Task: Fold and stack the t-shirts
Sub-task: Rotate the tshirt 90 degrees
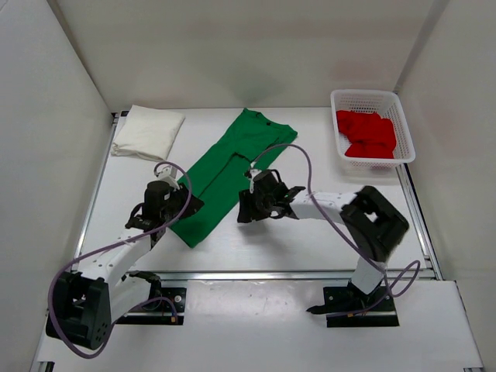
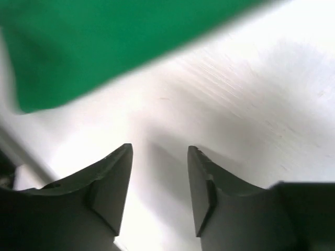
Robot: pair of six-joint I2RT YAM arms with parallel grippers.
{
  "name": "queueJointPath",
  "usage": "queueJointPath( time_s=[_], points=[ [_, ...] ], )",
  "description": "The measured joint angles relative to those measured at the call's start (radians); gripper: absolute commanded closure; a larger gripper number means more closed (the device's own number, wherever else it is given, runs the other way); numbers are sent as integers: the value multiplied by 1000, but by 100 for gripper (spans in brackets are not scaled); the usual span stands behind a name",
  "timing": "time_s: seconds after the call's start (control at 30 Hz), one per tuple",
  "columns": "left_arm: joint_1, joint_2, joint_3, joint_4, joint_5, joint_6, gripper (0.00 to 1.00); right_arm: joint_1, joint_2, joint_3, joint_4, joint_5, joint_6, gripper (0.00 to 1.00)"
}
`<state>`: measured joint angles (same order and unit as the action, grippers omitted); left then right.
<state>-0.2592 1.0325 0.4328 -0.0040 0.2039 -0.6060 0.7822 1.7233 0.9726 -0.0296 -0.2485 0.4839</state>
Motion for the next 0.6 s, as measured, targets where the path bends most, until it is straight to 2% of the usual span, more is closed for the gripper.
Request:
queueJointPath(
  time_s=[0.1,0.2,0.27,0.33,0.4,0.47,0.53,0.6],
  points=[
    [-12,-3,0,-14,-6,5,70,14,87,19,60,6,56,48],
    [-20,-17,0,-31,-13,13,70,17,146,63,126,10,105,49],
    [-17,-29,0,-42,-14,21,70,18,192,87,174,-3,141,56],
    [-6,-37,0,-52,-18,31,70,18,232,112,213,-8,171,72],
    [-1,-39,0,-59,-23,36,69,15,264,130,233,-14,195,78],
    [-1,-37,0,-66,-33,42,70,2,273,125,257,-23,212,92],
    [-11,-30,3,-70,-38,46,69,-13,269,92,288,-40,227,100],
    [-30,-10,11,-73,-44,49,69,-38,242,34,325,-63,230,100]
  ],
)
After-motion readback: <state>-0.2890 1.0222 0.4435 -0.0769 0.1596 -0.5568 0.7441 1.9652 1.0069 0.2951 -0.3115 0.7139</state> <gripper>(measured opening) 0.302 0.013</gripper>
